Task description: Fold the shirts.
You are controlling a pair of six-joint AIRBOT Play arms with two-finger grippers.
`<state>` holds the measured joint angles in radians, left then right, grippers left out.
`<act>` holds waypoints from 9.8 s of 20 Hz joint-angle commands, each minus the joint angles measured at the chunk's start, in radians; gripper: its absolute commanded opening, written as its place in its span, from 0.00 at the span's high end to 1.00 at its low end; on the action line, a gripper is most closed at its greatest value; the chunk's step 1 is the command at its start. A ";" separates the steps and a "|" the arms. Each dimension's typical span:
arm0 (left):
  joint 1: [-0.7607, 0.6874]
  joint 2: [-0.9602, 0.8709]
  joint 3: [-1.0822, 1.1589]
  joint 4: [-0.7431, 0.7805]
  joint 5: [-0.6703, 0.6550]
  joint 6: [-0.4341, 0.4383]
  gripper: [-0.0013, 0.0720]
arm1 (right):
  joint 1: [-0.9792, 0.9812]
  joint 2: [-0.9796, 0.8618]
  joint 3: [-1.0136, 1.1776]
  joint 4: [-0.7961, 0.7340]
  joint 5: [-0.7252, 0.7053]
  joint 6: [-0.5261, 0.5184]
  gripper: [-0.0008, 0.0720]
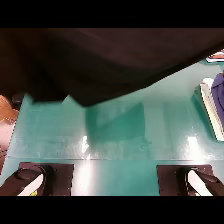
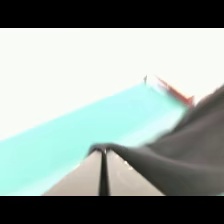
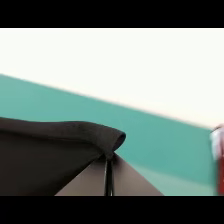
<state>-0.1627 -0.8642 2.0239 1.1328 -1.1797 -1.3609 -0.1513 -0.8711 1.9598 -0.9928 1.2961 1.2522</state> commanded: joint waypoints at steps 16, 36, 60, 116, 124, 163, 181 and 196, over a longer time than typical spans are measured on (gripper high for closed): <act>0.002 -0.602 -0.499 0.200 -0.005 0.007 0.95 | 0.145 -0.539 -0.401 -0.159 -0.042 0.101 0.97; 0.185 -0.407 -0.682 0.131 -0.132 -0.061 0.40 | 0.061 -0.534 -0.434 -0.152 0.089 0.069 0.40; 0.075 -0.142 -1.530 -0.418 0.379 0.131 0.40 | 0.089 -0.129 -0.920 -0.124 -0.109 0.068 0.40; 0.114 0.015 0.240 0.020 0.080 -0.114 0.95 | -0.304 0.061 0.142 -0.055 -0.017 0.028 0.97; 0.114 -0.164 -0.430 0.090 -0.048 -0.131 0.95 | -0.153 -0.263 -0.170 -0.060 0.272 0.064 0.97; 0.114 -0.559 -0.744 0.109 -0.103 -0.081 0.44 | 0.031 -0.522 -0.604 -0.333 0.029 0.108 0.44; 0.077 -0.054 -1.645 -0.258 0.195 -0.176 0.44 | -0.063 -0.130 -0.964 -0.281 0.069 0.090 0.44; -0.026 -0.053 -1.475 -0.295 0.193 -0.097 0.95 | -0.420 -0.124 -1.327 -0.279 0.148 0.090 0.26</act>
<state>-0.1871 -0.9180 0.5060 0.8394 -0.9657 -1.4796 -0.4808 -0.9668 0.7422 -1.2766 1.4467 1.3418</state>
